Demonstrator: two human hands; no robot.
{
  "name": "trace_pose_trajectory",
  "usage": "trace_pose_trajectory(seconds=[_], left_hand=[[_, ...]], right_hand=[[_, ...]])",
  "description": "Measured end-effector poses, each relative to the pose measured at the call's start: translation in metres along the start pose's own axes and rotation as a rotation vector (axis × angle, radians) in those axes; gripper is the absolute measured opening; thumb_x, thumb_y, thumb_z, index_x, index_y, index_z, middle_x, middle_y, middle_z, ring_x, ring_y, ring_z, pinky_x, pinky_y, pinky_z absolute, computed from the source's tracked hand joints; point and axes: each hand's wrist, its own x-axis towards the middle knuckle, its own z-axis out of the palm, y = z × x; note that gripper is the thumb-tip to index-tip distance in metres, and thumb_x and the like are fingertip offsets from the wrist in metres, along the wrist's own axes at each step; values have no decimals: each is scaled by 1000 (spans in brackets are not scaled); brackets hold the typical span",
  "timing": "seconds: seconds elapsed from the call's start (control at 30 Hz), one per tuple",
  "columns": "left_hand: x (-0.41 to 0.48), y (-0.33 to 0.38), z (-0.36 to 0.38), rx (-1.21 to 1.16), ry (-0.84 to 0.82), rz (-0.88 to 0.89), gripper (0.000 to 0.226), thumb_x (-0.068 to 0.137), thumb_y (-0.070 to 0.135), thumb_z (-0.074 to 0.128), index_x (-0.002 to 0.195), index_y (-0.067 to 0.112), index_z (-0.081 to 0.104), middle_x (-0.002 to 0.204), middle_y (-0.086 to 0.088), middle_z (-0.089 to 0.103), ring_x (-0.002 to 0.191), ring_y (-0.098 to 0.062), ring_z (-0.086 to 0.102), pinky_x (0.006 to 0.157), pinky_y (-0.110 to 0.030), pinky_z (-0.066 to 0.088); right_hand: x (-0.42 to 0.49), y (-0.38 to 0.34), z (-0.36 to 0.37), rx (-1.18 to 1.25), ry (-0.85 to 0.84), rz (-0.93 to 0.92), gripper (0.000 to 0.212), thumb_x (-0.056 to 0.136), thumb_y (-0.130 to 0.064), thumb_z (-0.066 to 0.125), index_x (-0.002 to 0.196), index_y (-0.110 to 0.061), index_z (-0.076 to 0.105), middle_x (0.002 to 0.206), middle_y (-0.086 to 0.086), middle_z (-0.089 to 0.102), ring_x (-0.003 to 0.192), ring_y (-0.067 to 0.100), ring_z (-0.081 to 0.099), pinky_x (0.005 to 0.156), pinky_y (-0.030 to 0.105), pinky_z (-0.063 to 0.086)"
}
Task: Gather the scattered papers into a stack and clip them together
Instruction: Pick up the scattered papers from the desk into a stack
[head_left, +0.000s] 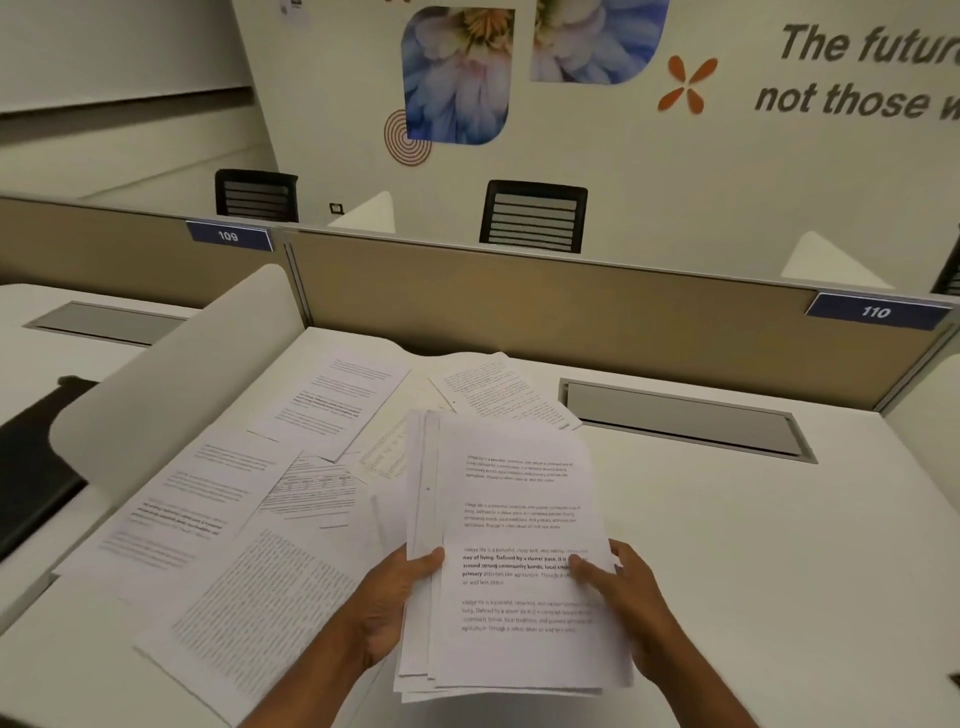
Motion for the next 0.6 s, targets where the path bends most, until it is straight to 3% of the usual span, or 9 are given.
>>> trace_pose_trajectory(seconds=[0.17, 0.3, 0.37, 0.5, 0.6], left_hand=[[-6, 8, -17, 44, -18, -8, 33, 99, 24, 62, 130, 13, 66, 125, -13, 75, 116, -34, 71, 108, -56, 49], [-4, 5, -27, 126, -17, -9, 36, 95, 18, 68, 130, 11, 66, 122, -12, 76, 113, -31, 73, 102, -50, 55], [0, 1, -33, 129, 48, 3, 39, 94, 15, 69, 131, 8, 65, 119, -13, 77, 109, -32, 74, 95, -47, 59], [7, 0, -58, 60, 208, 45, 38, 93, 10, 67, 131, 7, 65, 119, -18, 76, 110, -39, 72, 100, -57, 54], [5, 5, -85, 96, 347, 98, 37, 94, 9, 67, 131, 8, 65, 117, -18, 77, 107, -39, 72, 100, -59, 53]], right_hand=[[-10, -2, 35, 8, -49, -10, 28, 87, -11, 76, 114, -13, 68, 104, 3, 80, 88, 22, 79, 72, 35, 63], [-13, 2, 61, -16, -157, -44, 34, 88, -14, 76, 121, -17, 66, 114, 3, 78, 99, 22, 76, 88, 44, 62], [-8, 4, 68, -25, -174, -39, 33, 90, -19, 74, 122, -19, 65, 116, 2, 76, 104, 21, 74, 90, 41, 61], [11, 6, 57, -182, 9, 31, 32, 94, -29, 68, 122, -18, 59, 104, 8, 72, 92, 24, 72, 80, 36, 60], [28, 19, 42, -442, 170, -30, 36, 93, -26, 67, 125, -15, 58, 101, 6, 69, 89, 21, 68, 78, 35, 57]])
